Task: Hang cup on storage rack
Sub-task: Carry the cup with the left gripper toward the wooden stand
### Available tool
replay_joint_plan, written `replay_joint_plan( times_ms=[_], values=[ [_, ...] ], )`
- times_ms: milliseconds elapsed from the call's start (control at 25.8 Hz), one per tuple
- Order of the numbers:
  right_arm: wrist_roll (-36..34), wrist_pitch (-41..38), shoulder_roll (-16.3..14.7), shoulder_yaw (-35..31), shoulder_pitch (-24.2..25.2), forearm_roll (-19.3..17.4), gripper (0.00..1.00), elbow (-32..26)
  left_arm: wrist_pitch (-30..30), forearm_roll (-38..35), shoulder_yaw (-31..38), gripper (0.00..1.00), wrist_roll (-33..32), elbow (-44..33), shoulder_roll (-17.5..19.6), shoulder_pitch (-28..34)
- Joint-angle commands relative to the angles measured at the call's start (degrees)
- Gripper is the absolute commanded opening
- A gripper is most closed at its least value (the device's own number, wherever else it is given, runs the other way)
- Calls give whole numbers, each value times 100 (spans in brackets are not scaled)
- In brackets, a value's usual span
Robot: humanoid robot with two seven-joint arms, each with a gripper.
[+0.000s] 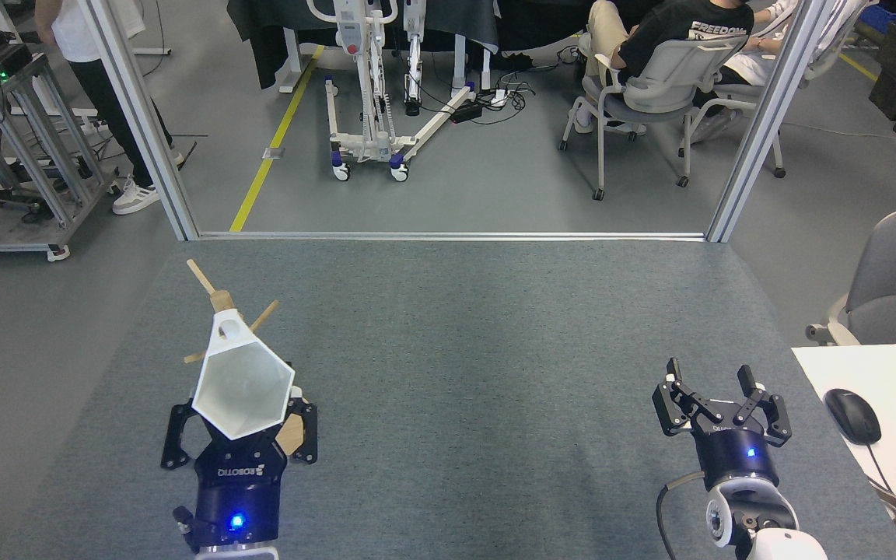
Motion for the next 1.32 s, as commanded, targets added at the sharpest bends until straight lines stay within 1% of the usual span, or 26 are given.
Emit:
replay_joint_plan(
  times_ms=[0,77,194,387,581,736,852,1084,1200,1278],
  values=[
    [1,1,4,47,30,-2,99,29,499,296,219,4,-280,66,109,134],
    [1,1,4,83,30,-2,99,47,631,296,298,4,-359,92,223,204],
    [1,18,4,91,30,-2,99,82,622,296,430,5,-395,207,363,257],
    [1,45,-5,91,39,-2,99,90,587,226,430,6,-667,462,390,275],
    [1,45,-5,100,4,7,99,90,552,-11,430,6,-685,646,425,240],
    [1,18,-49,118,4,7,99,82,411,-82,430,6,-702,892,592,169],
    [1,53,-75,258,-13,7,99,82,393,-90,430,6,-702,1024,601,55],
    [1,124,-75,293,-22,7,99,82,393,-126,386,6,-702,1384,610,-235],
    [1,194,-84,373,-22,7,99,73,385,-134,386,6,-702,1411,618,-288],
    [1,203,-84,390,-31,7,99,82,385,-248,377,6,-702,1428,689,-296]
  ],
)
